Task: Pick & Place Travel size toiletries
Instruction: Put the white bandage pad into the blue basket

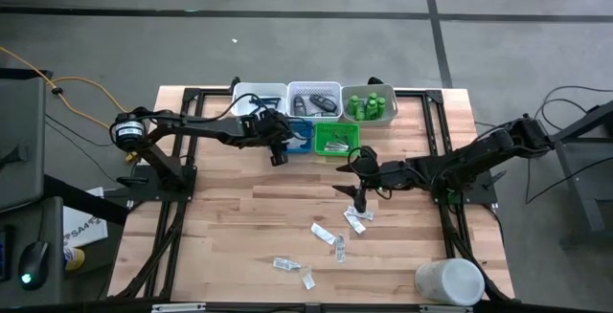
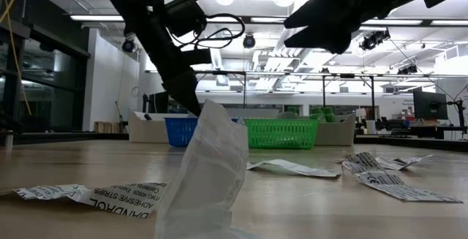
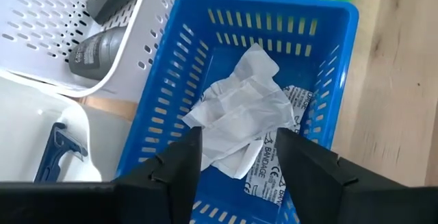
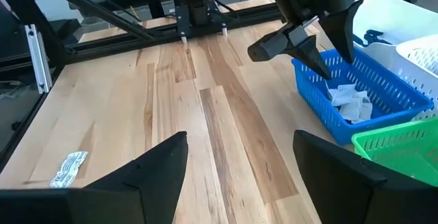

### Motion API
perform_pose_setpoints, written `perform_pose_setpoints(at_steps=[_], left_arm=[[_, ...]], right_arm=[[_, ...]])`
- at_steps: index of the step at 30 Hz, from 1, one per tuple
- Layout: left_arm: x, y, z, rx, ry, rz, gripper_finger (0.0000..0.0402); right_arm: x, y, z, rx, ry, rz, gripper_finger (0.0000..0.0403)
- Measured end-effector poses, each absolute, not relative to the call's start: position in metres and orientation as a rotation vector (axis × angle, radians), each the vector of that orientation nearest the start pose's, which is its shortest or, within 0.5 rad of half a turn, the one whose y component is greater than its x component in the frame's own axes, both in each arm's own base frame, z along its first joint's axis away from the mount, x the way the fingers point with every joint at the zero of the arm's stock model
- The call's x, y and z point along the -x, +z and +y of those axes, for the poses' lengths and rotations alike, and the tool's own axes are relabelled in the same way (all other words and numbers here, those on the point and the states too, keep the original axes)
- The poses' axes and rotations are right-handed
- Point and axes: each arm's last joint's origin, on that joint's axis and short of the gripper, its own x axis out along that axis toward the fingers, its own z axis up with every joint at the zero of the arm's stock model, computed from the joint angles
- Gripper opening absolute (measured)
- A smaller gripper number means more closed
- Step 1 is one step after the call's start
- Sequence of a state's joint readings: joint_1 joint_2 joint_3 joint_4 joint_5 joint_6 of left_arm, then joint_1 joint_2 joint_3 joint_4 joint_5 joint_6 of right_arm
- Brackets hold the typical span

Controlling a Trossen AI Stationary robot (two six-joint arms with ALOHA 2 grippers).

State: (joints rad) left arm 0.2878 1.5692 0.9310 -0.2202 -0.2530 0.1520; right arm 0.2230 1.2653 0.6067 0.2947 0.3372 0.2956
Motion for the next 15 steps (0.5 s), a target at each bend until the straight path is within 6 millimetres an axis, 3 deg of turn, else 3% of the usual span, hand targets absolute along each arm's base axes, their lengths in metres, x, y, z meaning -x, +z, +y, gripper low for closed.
perform_pose_setpoints(at_steps=[15], left_arm=[[-0.2992, 0.1968, 0.0962, -0.124, 0.442, 0.912, 0.0189]], right_arm=[[-0.2551, 0.2172, 0.0486, -0.189, -0.144, 0.352, 0.0258]])
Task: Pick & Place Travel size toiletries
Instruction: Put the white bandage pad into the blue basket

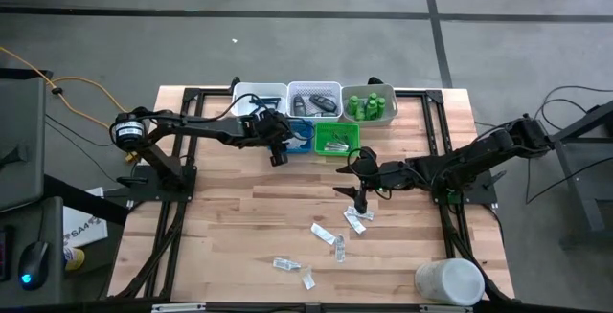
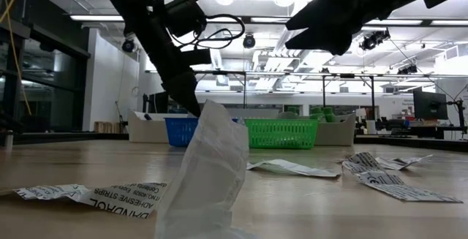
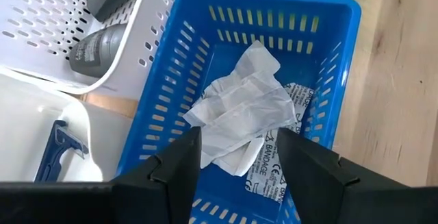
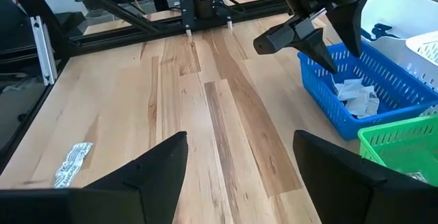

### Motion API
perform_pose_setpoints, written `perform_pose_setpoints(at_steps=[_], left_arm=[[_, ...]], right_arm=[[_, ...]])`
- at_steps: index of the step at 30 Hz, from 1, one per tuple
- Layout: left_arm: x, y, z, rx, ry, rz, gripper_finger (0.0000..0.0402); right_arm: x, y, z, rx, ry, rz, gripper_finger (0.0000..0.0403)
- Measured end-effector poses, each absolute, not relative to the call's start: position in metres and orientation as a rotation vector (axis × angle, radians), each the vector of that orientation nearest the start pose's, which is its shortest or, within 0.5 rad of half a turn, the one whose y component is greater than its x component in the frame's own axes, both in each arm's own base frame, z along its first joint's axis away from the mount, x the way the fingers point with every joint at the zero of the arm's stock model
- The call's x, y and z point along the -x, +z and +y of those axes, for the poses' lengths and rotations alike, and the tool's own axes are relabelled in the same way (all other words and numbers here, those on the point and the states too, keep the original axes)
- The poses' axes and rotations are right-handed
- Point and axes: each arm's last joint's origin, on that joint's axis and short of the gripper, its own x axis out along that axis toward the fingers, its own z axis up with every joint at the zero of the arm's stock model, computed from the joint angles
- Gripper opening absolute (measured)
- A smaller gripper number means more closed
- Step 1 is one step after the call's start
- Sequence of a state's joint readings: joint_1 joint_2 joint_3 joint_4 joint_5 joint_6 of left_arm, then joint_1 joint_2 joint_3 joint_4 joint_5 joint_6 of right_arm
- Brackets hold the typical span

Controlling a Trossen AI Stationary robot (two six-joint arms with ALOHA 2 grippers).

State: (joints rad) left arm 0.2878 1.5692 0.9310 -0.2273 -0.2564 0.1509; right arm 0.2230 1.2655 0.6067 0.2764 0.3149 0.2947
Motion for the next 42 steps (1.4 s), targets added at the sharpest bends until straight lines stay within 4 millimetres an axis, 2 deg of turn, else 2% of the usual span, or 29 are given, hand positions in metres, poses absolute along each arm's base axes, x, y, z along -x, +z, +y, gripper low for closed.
perform_pose_setpoints(at_steps=[5, 10, 13, 17, 21, 26, 29, 33, 38, 42], left_arm=[[-0.298, 0.2, 0.097, -0.121, 0.477, 0.902, 0.0189], [-0.283, 0.23, 0.092, -0.065, 0.517, 0.808, 0.0189], [-0.275, 0.247, 0.085, -0.049, 0.506, 0.747, 0.0189], [-0.269, 0.258, 0.072, -0.051, 0.471, 0.728, 0.0189], [-0.265, 0.255, 0.058, -0.071, 0.427, 0.747, 0.0189], [-0.263, 0.241, 0.044, -0.094, 0.376, 0.793, 0.0189], [-0.26, 0.232, 0.038, -0.086, 0.364, 0.822, 0.0189], [-0.256, 0.23, 0.035, -0.064, 0.366, 0.819, 0.0189], [-0.255, 0.231, 0.034, -0.052, 0.373, 0.809, 0.0189], [-0.255, 0.232, 0.035, -0.051, 0.375, 0.807, 0.0189]], right_arm=[[-0.254, 0.214, 0.048, -0.214, -0.152, 0.387, 0.0258], [-0.247, 0.202, 0.047, -0.263, -0.188, 0.517, 0.0258], [-0.242, 0.194, 0.049, -0.267, -0.12, 0.633, 0.0258], [-0.235, 0.186, 0.05, -0.302, -0.089, 0.757, 0.0258], [-0.23, 0.181, 0.055, -0.288, -0.029, 0.842, 0.0258], [-0.222, 0.173, 0.066, 0.057, 0.128, 0.927, 0.0258], [-0.222, 0.172, 0.067, 0.133, 0.13, 0.914, 0.0258], [-0.221, 0.166, 0.067, 0.095, 0.101, 0.965, 0.0258], [-0.221, 0.148, 0.073, 0.049, 0.064, 1.068, 0.0258], [-0.223, 0.137, 0.079, -0.083, -0.004, 1.112, 0.0258]])
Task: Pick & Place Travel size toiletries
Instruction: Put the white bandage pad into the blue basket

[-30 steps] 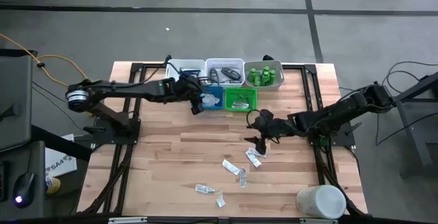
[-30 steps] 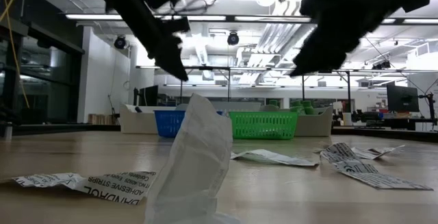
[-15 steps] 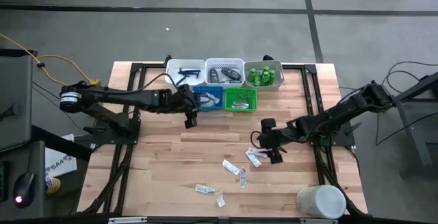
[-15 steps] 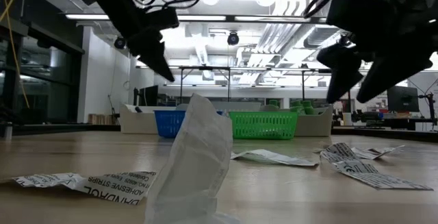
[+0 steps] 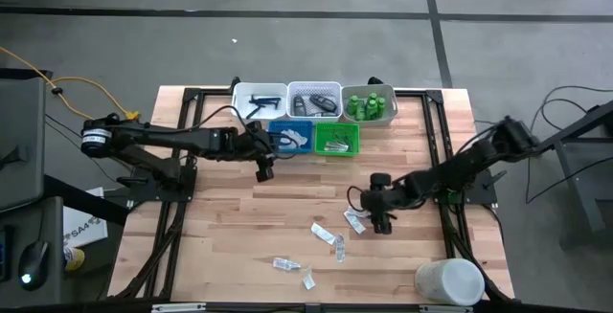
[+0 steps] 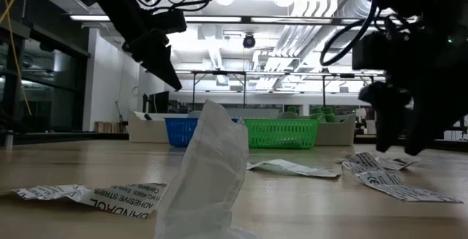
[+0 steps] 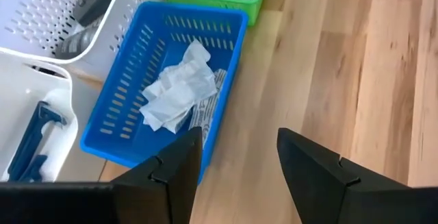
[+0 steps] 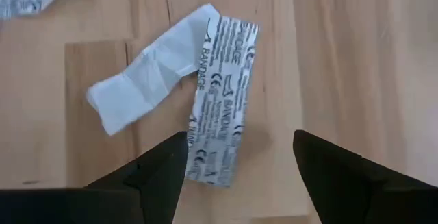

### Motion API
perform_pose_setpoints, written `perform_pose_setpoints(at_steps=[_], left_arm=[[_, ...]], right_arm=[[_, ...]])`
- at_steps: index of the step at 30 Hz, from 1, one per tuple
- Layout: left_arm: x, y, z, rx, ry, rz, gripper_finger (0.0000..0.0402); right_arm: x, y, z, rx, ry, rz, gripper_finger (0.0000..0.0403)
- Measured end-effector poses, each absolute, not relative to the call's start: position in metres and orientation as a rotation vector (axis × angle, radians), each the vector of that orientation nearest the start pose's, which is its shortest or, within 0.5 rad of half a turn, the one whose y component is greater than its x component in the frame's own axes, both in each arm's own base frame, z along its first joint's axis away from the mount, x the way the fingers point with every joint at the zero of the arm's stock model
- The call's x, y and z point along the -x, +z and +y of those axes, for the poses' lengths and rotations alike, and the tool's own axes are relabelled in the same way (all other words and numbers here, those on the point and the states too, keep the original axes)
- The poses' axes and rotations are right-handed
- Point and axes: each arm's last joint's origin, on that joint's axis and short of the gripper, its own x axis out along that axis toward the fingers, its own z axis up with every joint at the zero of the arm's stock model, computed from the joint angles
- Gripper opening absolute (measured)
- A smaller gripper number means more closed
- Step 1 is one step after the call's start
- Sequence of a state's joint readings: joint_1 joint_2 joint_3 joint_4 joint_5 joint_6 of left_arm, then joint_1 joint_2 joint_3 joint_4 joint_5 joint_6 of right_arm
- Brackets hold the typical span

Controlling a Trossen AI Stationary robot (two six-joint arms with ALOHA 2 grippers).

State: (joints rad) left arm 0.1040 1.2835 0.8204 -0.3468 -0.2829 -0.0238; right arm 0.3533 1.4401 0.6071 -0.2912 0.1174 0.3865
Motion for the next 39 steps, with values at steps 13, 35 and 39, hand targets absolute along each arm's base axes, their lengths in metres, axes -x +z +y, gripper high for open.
perform_pose_setpoints(at_steps=[13, 35, 39], left_arm=[[-0.255, 0.232, 0.035, -0.048, 0.371, 0.8, 0.0189], [-0.255, 0.232, 0.035, -0.048, 0.37, 0.804, 0.0189], [-0.255, 0.232, 0.035, -0.049, 0.37, 0.809, 0.0189]], right_arm=[[-0.221, 0.129, 0.084, -0.229, -0.128, 1.147, 0.0247], [-0.215, 0.116, 0.102, -0.126, -0.089, 1.196, 0.0123], [-0.215, 0.115, 0.102, -0.128, -0.089, 1.198, 0.0086]])
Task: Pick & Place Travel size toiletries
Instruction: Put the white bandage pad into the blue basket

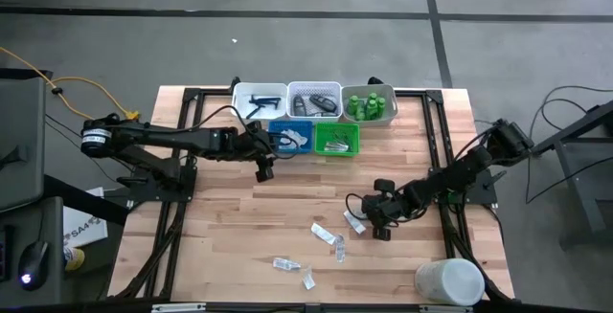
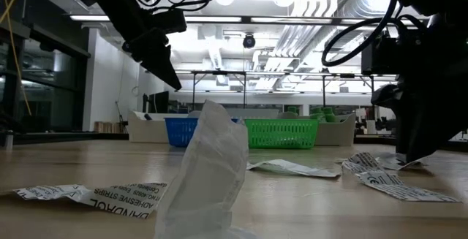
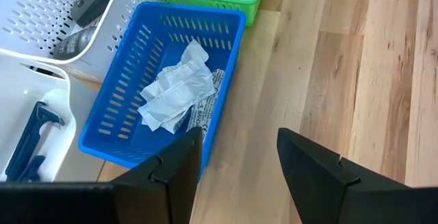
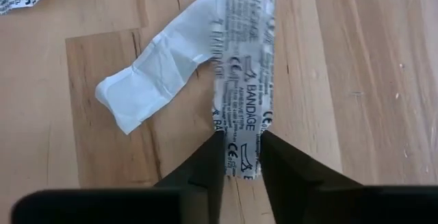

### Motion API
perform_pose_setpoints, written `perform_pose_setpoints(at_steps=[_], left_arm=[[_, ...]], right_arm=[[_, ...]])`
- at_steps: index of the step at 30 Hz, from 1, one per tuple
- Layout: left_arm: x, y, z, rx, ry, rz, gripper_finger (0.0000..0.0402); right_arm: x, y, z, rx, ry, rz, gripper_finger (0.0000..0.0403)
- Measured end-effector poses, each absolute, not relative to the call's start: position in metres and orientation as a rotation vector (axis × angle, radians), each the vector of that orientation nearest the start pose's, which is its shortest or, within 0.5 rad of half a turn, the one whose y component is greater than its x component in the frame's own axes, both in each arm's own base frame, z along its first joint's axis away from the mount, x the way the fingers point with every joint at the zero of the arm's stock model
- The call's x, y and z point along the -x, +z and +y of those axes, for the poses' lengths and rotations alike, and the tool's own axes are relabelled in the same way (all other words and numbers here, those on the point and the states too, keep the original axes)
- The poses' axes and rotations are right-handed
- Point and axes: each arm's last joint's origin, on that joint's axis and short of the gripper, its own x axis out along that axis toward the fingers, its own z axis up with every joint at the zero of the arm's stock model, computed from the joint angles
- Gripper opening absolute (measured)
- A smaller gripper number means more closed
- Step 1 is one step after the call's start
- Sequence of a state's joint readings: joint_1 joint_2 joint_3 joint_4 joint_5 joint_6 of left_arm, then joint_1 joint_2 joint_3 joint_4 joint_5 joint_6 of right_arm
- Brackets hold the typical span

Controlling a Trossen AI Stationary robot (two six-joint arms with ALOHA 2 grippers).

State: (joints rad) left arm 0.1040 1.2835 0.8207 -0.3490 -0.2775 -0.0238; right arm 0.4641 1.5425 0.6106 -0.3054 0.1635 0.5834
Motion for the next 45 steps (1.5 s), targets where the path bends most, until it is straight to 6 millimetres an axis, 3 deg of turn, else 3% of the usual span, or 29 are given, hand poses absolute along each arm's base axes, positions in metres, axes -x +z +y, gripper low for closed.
perform_pose_setpoints(at_steps=[10, 19, 38, 45], left_arm=[[-0.254, 0.231, 0.034, -0.044, 0.36, 0.816, 0.0189], [-0.256, 0.232, 0.033, -0.009, 0.309, 0.803, 0.0189], [-0.274, 0.24, 0.03, 0.092, 0.178, 0.617, 0.0189], [-0.286, 0.234, 0.03, 0.106, 0.125, 0.579, 0.0189]], right_arm=[[-0.216, 0.115, 0.103, -0.196, -0.112, 1.191, 0.0006], [-0.216, 0.127, 0.1, -0.203, -0.187, 1.066, 0.0003], [-0.245, 0.151, 0.086, -0.042, -0.509, 0.571, 0.0002], [-0.26, 0.156, 0.076, -0.056, -0.515, 0.481, 0.0002]])
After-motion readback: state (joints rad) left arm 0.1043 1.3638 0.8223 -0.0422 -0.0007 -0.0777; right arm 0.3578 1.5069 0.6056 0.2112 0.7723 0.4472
